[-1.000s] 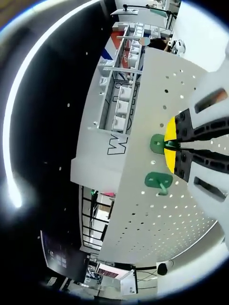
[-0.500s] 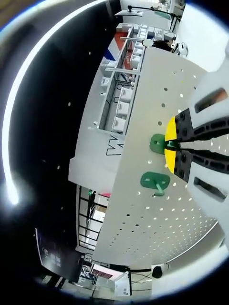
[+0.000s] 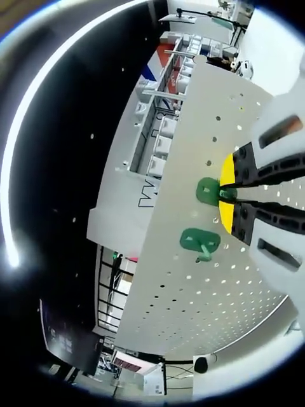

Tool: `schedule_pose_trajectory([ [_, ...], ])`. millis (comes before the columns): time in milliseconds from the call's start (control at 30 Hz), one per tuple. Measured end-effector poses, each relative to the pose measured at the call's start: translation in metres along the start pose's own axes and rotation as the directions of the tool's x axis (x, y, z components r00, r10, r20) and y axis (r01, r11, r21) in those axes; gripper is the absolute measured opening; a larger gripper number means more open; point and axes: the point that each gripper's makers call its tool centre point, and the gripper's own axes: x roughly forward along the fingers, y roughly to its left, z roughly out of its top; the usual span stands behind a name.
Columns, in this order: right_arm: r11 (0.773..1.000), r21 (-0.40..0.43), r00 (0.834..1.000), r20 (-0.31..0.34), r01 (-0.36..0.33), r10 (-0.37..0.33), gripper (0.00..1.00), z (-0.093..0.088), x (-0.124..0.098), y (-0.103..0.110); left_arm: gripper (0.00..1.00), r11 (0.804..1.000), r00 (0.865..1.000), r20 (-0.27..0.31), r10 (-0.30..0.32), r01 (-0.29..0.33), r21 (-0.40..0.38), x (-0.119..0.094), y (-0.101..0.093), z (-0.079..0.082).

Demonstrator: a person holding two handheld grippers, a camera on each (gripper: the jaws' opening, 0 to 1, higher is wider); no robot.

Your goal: Insert the hook assembly into the mounting plate slot until the hook locks in place.

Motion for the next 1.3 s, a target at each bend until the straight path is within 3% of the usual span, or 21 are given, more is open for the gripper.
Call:
schedule_pose_trajectory([
  [367,0.999,0.032,1.000,-0.001,-0.013,0.014,0.14,-0.005,-0.013,0.000,0.49,1.000,1.000,-0.005,0.001,-0.001,0.004,0.000,0.000,0.000],
  [667,0.998,0.056,1.000,0.013,-0.022,0.021,0.31,0.000,-0.025,-0.001,0.48,1.000,1.000,-0.016,0.000,0.000,0.009,0.000,0.000,-0.003],
  [1300,0.997,0.059,0.998,0.057,-0.042,0.039,0.37,0.011,-0.061,0.001,0.47,1.000,0.999,-0.041,0.004,-0.004,0.016,0.001,0.002,-0.010],
])
